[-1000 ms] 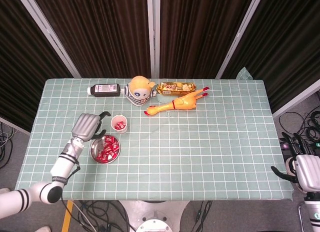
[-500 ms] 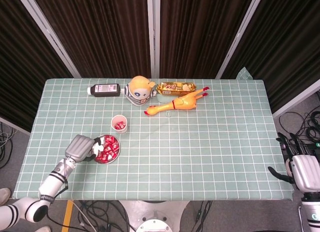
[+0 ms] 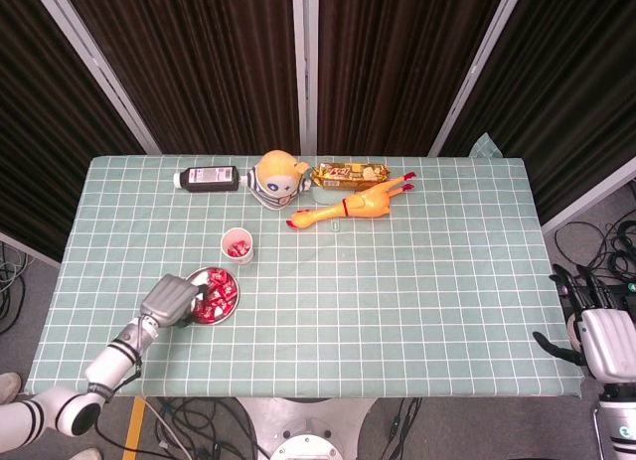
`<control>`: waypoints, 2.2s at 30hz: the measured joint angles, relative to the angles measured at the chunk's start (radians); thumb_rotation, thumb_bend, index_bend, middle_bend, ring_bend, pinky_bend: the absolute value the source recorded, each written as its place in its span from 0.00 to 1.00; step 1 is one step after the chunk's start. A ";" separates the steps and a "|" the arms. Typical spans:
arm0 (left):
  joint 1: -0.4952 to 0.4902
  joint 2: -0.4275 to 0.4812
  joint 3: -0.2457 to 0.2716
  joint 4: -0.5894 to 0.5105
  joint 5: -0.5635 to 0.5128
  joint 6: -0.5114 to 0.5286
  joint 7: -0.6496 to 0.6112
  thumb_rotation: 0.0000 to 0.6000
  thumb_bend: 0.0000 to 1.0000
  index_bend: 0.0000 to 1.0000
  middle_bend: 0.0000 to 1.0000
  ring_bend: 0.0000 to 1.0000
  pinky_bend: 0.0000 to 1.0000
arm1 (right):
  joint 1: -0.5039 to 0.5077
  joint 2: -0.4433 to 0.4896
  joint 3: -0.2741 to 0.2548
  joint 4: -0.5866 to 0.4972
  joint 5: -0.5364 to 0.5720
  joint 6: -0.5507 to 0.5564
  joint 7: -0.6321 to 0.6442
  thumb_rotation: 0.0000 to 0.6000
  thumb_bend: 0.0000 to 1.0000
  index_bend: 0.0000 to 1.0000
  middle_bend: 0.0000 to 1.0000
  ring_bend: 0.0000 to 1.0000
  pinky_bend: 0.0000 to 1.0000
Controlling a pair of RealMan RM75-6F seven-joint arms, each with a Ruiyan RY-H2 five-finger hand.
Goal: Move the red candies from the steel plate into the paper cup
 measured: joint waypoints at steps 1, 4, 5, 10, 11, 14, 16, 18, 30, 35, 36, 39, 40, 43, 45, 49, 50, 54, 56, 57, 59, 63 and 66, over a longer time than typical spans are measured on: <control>-0.003 0.000 0.000 0.002 -0.001 -0.008 0.002 1.00 0.32 0.48 0.89 0.84 0.98 | 0.000 -0.001 0.000 0.001 0.000 0.000 0.000 1.00 0.08 0.04 0.21 0.01 0.13; -0.009 0.000 -0.004 0.005 -0.023 -0.031 0.010 1.00 0.32 0.48 0.89 0.84 0.98 | 0.001 -0.001 0.001 0.002 0.002 -0.001 0.000 1.00 0.08 0.04 0.21 0.01 0.13; -0.010 0.000 -0.006 0.006 -0.036 -0.038 0.014 1.00 0.32 0.48 0.89 0.84 0.98 | 0.000 -0.001 0.001 0.002 0.003 -0.001 0.000 1.00 0.08 0.04 0.21 0.01 0.13; -0.014 0.000 -0.017 0.009 -0.094 -0.055 0.053 1.00 0.32 0.49 0.89 0.84 0.98 | 0.000 -0.001 0.001 0.002 0.004 0.000 0.000 1.00 0.08 0.04 0.21 0.01 0.13; -0.014 0.000 -0.020 0.009 -0.109 -0.058 0.062 1.00 0.32 0.49 0.89 0.84 0.98 | 0.000 -0.001 0.001 0.002 0.004 0.000 0.000 1.00 0.08 0.04 0.21 0.01 0.13; -0.013 -0.008 -0.027 0.010 -0.122 -0.055 0.076 1.00 0.32 0.50 0.89 0.84 0.98 | -0.001 0.000 0.001 0.002 0.005 0.000 0.000 1.00 0.08 0.04 0.21 0.01 0.13; -0.012 -0.015 -0.029 0.015 -0.118 -0.049 0.071 1.00 0.32 0.50 0.89 0.84 0.98 | -0.001 0.000 0.001 0.002 0.005 -0.001 0.001 1.00 0.08 0.04 0.21 0.01 0.13; -0.011 -0.025 -0.031 0.028 -0.115 -0.045 0.067 1.00 0.32 0.50 0.89 0.84 0.98 | -0.001 -0.001 0.001 0.003 0.006 -0.001 0.001 1.00 0.08 0.04 0.21 0.01 0.13; -0.008 -0.062 -0.038 0.080 -0.106 -0.020 0.093 1.00 0.31 0.53 0.89 0.84 0.98 | 0.000 0.002 0.003 -0.001 0.010 -0.003 -0.002 1.00 0.08 0.04 0.21 0.01 0.14; -0.007 -0.078 -0.039 0.099 -0.106 -0.018 0.096 1.00 0.31 0.58 0.90 0.84 0.98 | -0.001 0.004 0.002 -0.003 0.008 -0.002 -0.004 1.00 0.08 0.04 0.21 0.01 0.14; -0.006 -0.081 -0.039 0.103 -0.105 -0.016 0.096 1.00 0.31 0.59 0.90 0.84 0.98 | -0.001 0.004 0.002 -0.004 0.008 -0.001 -0.004 1.00 0.08 0.04 0.21 0.01 0.14; -0.004 -0.090 -0.039 0.117 -0.104 -0.015 0.096 1.00 0.31 0.60 0.90 0.84 0.98 | -0.002 0.005 0.002 -0.006 0.008 0.000 -0.005 1.00 0.08 0.04 0.21 0.01 0.14; -0.003 -0.092 -0.039 0.121 -0.105 -0.016 0.096 1.00 0.31 0.60 0.90 0.84 0.98 | -0.003 0.006 0.002 -0.006 0.007 0.001 -0.005 1.00 0.08 0.04 0.21 0.01 0.14; -0.001 -0.094 -0.040 0.125 -0.105 -0.015 0.094 1.00 0.31 0.61 0.90 0.84 0.98 | -0.004 0.007 0.001 -0.009 0.007 0.002 -0.007 1.00 0.08 0.04 0.21 0.01 0.14; 0.001 -0.092 -0.042 0.122 -0.103 -0.012 0.086 1.00 0.33 0.63 0.91 0.84 0.98 | -0.004 0.007 0.001 -0.010 0.006 0.003 -0.008 1.00 0.08 0.04 0.21 0.01 0.14; 0.008 -0.087 -0.046 0.113 -0.088 0.004 0.055 1.00 0.34 0.63 0.91 0.84 0.98 | -0.003 0.007 0.001 -0.011 0.003 0.004 -0.007 1.00 0.08 0.04 0.21 0.01 0.14; 0.010 -0.083 -0.048 0.106 -0.083 0.008 0.043 1.00 0.34 0.63 0.91 0.84 0.98 | -0.003 0.008 0.002 -0.011 0.003 0.005 -0.007 1.00 0.08 0.04 0.21 0.01 0.14; 0.016 -0.056 -0.064 0.065 -0.063 0.044 0.011 1.00 0.34 0.63 0.91 0.84 0.98 | -0.003 0.010 0.002 -0.011 0.001 0.006 -0.005 1.00 0.08 0.04 0.21 0.01 0.14; 0.017 -0.034 -0.082 0.029 -0.051 0.065 -0.016 1.00 0.34 0.63 0.91 0.84 0.98 | -0.004 0.010 0.001 -0.010 0.000 0.006 -0.003 1.00 0.08 0.04 0.21 0.01 0.14; 0.015 -0.023 -0.092 0.012 -0.046 0.072 -0.031 1.00 0.34 0.63 0.91 0.84 0.98 | -0.004 0.010 0.001 -0.009 -0.001 0.007 -0.003 1.00 0.08 0.04 0.21 0.01 0.14; 0.006 0.002 -0.124 -0.022 -0.037 0.083 -0.064 1.00 0.34 0.63 0.91 0.84 0.98 | -0.004 0.009 0.001 -0.007 -0.001 0.006 0.000 1.00 0.08 0.04 0.21 0.01 0.14; -0.040 0.027 -0.188 -0.050 -0.039 0.073 -0.090 1.00 0.34 0.63 0.91 0.84 0.98 | -0.003 0.007 0.001 -0.004 -0.001 0.005 0.006 1.00 0.08 0.04 0.21 0.01 0.14; -0.084 0.028 -0.222 -0.046 -0.064 0.025 -0.100 1.00 0.34 0.62 0.91 0.84 0.98 | -0.004 0.007 0.000 0.000 0.000 0.006 0.011 1.00 0.08 0.04 0.21 0.01 0.14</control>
